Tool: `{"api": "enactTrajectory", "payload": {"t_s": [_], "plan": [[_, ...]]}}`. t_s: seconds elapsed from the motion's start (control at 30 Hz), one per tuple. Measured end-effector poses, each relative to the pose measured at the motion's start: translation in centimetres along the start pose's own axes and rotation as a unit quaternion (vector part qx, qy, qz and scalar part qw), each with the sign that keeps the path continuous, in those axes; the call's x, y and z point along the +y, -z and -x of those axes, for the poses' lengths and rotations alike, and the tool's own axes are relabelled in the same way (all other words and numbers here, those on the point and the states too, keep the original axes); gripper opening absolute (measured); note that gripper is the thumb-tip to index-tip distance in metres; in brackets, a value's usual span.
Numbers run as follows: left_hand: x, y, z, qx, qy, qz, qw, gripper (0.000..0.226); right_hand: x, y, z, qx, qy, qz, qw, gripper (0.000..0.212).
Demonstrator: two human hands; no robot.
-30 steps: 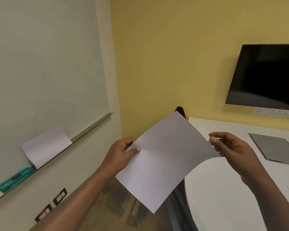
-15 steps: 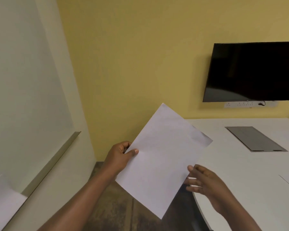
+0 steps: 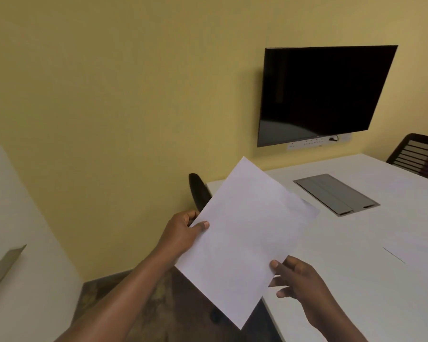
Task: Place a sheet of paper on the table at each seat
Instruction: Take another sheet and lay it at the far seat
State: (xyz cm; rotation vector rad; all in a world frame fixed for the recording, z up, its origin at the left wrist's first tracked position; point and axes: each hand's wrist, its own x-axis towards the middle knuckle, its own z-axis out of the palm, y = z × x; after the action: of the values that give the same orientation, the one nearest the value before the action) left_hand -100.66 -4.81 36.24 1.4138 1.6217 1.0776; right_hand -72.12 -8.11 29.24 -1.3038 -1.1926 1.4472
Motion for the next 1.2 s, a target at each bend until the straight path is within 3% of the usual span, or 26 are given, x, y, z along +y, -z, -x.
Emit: {"api": "enactTrajectory", "payload": {"t_s": [0.57, 0.77, 0.93, 1.2], "plan": [[-2.8, -18.9, -31.2, -0.164, 0.037, -0.120, 0.978, 0.011, 5.3, 8.6, -22.6, 0.221, -0.137, -0.066, 0.963, 0.023], [-6.6, -24.1, -41.8, -0.195, 0.048, -0.170, 0.965, 0.021, 7.5, 10.3, -32.2, 0.254, -0.200, -0.069, 0.944, 0.021], [-10.8, -28.5, -50.2, -0.215, 0.040, -0.231, 0.948, 0.014, 9.7, 10.8, -40.9, 0.289, -0.248, -0.072, 0.922, 0.018], [-18.9, -35.2, -57.7, -0.237, 0.038, -0.300, 0.923, 0.015, 14.2, 11.4, -50.6, 0.332, -0.324, -0.064, 0.884, 0.012]]}}
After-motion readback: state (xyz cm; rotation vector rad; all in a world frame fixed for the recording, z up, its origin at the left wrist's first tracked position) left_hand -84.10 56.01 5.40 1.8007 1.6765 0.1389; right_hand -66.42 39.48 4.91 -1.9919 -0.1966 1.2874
